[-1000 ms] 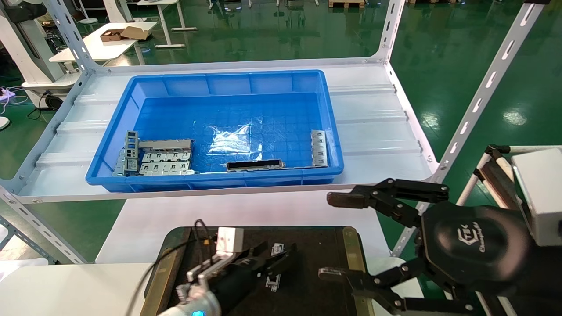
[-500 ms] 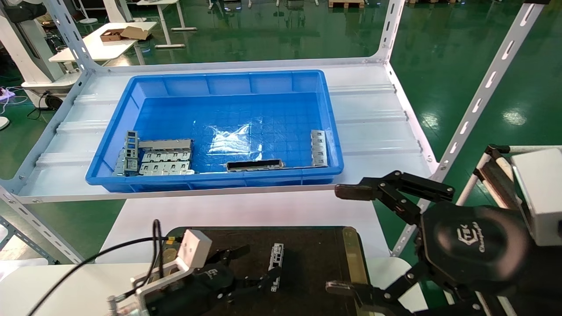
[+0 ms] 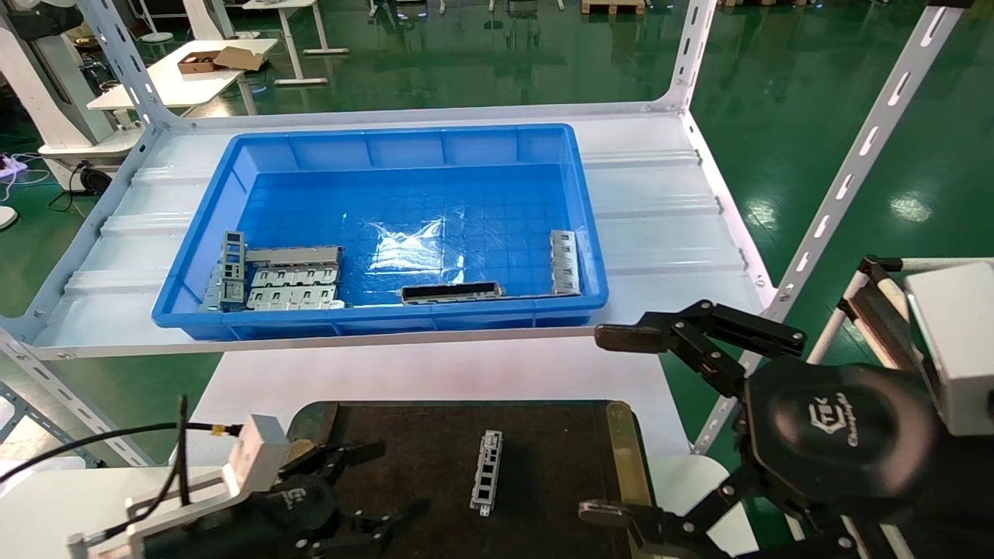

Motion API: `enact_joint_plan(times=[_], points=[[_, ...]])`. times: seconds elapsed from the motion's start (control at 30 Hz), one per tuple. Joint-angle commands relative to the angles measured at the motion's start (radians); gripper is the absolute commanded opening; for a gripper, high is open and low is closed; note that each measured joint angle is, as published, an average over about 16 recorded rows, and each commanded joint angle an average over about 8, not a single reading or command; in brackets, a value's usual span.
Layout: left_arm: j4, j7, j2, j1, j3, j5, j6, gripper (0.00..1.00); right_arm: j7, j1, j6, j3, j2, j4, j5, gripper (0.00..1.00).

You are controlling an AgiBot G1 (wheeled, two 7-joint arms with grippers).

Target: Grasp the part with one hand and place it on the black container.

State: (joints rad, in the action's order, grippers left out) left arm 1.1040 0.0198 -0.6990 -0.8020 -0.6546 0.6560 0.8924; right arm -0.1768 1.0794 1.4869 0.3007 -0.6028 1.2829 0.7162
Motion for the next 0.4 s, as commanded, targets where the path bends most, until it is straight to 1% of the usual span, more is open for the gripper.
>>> enact_joint_plan(times=[0.03,0.23,0.4], points=[[-0.020,-0.015,0.018,-0.005,0.006,-0.003,0.037,1.00,0.000,0.000,0.000,0.000,0.000,0.000,0.000,1.00],[-0.057,-0.035,0.046,-0.031,0.017,-0.007,0.101,1.00,0.000,0.000,0.000,0.000,0.000,0.000,0.000,1.00],[-0.075,-0.039,0.052,-0.042,0.020,-0.007,0.122,1.00,0.000,0.000,0.000,0.001,0.000,0.000,0.000,1.00]])
